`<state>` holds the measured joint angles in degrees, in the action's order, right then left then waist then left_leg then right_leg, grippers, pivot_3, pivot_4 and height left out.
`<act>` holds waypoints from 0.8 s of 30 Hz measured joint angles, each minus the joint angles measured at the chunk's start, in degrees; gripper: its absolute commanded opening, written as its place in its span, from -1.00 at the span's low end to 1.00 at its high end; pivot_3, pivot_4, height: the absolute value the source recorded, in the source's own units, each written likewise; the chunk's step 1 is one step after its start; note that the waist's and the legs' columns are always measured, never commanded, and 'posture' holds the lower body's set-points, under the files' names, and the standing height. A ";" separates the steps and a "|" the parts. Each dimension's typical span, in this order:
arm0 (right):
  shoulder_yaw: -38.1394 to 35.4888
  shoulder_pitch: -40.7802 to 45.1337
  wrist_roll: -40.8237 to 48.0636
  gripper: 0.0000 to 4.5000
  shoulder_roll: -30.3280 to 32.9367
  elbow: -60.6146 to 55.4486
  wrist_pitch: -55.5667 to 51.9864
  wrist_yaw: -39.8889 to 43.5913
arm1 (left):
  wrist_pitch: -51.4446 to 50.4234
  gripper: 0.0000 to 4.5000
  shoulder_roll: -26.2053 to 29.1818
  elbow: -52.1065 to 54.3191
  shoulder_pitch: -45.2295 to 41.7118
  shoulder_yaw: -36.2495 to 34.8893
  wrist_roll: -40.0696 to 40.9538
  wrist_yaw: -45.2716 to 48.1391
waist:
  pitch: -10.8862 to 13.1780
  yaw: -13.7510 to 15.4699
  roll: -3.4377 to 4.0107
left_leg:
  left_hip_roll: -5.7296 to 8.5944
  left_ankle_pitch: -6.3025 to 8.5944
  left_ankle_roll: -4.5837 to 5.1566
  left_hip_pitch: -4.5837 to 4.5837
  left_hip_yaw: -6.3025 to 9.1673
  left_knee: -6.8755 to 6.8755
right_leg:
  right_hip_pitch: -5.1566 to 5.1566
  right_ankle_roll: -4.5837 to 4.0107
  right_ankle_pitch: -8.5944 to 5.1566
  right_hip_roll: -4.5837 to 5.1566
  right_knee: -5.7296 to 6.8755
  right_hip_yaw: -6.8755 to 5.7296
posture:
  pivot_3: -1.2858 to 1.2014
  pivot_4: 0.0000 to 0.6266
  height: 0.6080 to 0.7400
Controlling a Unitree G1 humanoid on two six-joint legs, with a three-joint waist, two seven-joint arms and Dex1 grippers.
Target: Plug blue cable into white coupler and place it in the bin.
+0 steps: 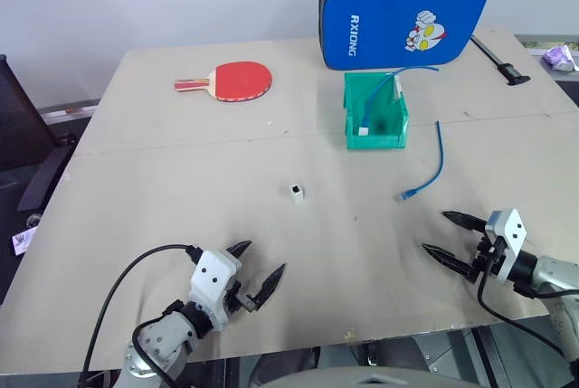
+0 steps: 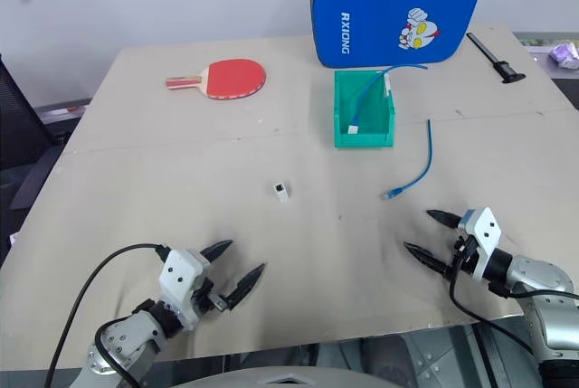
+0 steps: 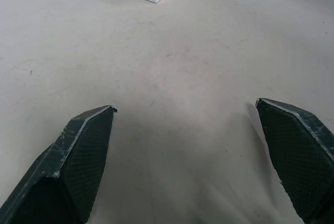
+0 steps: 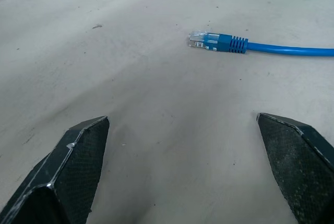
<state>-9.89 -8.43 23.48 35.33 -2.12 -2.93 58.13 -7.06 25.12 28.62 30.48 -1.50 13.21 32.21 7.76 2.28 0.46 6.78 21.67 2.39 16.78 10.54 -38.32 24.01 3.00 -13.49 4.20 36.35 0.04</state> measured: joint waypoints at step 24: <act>-0.55 0.48 0.00 1.00 0.40 0.88 0.79 0.22 | -9.91 0.99 2.18 8.49 -3.98 0.27 4.04 1.35 | 0.03 -0.03 -0.02 | -0.02 0.00 0.00 0.01 -0.03 0.00 | 0.03 0.00 0.00 -0.04 0.00 0.05 | 0.03 -0.52 1.00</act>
<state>-10.44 -7.95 23.49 35.73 -1.24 -2.14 58.36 -16.98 27.31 37.11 26.50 -1.23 17.25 33.56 7.79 2.25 0.44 6.76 21.67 2.39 16.78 10.51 -38.33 24.04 3.00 -13.49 4.16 36.35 0.09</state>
